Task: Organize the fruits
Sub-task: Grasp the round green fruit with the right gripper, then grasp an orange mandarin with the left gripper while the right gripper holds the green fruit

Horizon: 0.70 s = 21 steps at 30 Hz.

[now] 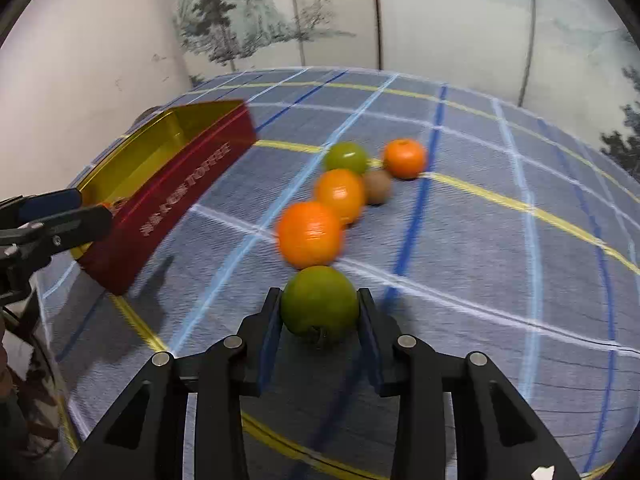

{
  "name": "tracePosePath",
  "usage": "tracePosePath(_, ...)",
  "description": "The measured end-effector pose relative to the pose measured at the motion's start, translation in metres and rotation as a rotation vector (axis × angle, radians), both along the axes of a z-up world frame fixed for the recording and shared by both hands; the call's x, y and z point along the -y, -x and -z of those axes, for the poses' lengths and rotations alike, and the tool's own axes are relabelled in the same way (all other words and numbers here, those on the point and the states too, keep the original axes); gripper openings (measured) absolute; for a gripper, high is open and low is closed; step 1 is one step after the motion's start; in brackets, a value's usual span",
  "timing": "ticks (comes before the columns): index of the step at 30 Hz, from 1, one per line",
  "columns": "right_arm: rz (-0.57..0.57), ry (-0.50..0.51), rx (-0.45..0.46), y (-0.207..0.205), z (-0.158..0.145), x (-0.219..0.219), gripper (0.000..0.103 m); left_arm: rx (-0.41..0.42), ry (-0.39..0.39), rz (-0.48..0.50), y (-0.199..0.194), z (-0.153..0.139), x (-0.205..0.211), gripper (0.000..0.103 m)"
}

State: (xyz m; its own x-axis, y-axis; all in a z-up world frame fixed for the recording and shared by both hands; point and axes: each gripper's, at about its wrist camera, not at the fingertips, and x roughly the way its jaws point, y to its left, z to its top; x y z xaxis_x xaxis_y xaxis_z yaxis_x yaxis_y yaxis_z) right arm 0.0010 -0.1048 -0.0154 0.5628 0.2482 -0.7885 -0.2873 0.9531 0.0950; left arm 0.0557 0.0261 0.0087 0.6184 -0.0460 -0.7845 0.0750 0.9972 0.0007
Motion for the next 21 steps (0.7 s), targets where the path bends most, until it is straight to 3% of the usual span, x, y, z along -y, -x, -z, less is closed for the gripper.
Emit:
tracePosePath(11,0.228,0.053,0.021,-0.013,0.006,0.099,0.033,-0.011,0.050,0.108,-0.030,0.021,0.059,0.073)
tracePosePath(15,0.270,0.109,0.038,-0.016,0.004,0.117,0.033,-0.015,0.050,0.123,-0.044,0.029,0.073,0.073)
tracePosePath(21,0.300,0.066,0.014,-0.018,0.005,0.133,0.034,-0.046,0.042,0.128,-0.063,0.043,0.089,0.073)
